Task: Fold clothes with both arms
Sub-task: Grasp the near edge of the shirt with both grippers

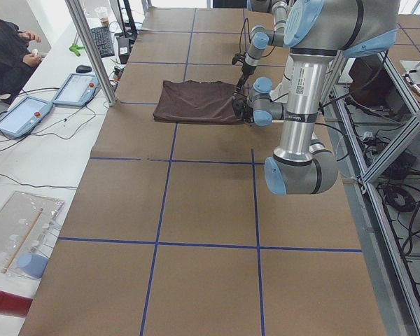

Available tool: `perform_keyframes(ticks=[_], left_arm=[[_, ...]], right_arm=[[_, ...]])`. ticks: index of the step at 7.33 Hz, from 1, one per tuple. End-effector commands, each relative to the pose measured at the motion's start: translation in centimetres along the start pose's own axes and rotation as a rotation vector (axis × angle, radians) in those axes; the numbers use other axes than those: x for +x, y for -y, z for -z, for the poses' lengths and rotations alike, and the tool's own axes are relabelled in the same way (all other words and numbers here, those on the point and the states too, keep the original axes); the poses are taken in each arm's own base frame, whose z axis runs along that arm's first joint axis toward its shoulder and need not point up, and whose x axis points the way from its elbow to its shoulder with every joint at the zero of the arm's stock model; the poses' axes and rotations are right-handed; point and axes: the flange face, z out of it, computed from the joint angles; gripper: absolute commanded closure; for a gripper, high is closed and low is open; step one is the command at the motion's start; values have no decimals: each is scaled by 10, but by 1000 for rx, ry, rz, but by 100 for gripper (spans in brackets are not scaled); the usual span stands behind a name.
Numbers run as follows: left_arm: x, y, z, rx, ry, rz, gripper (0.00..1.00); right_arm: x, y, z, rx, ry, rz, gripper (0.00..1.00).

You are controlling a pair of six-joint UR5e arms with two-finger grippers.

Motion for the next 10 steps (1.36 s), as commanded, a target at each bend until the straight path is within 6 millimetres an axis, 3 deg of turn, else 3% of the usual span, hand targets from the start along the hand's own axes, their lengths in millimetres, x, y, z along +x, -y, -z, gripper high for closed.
perform_keyframes(ticks=[1, 5, 6, 7, 8, 9, 10], left_arm=[[0, 0, 0, 0, 0, -1, 100], [-1, 0, 0, 2, 1, 1, 100], [-1, 0, 0, 2, -1, 1, 100], [-1, 0, 0, 2, -1, 1, 100], [-1, 0, 0, 2, -1, 1, 100], [-1, 0, 0, 2, -1, 1, 100], [-1, 0, 0, 2, -1, 1, 100]], right_arm=[[1, 0, -2, 3, -3, -2, 15], [3, -4, -10, 6, -18, 1, 23], [2, -5, -10, 5, -13, -12, 38], [1, -5, -10, 4, -9, -53, 64], [-1, -6, -10, 3, -7, -60, 73], [-8, -7, -6, 1, 5, -75, 99], [-11, -7, -5, -1, 9, -93, 100]])
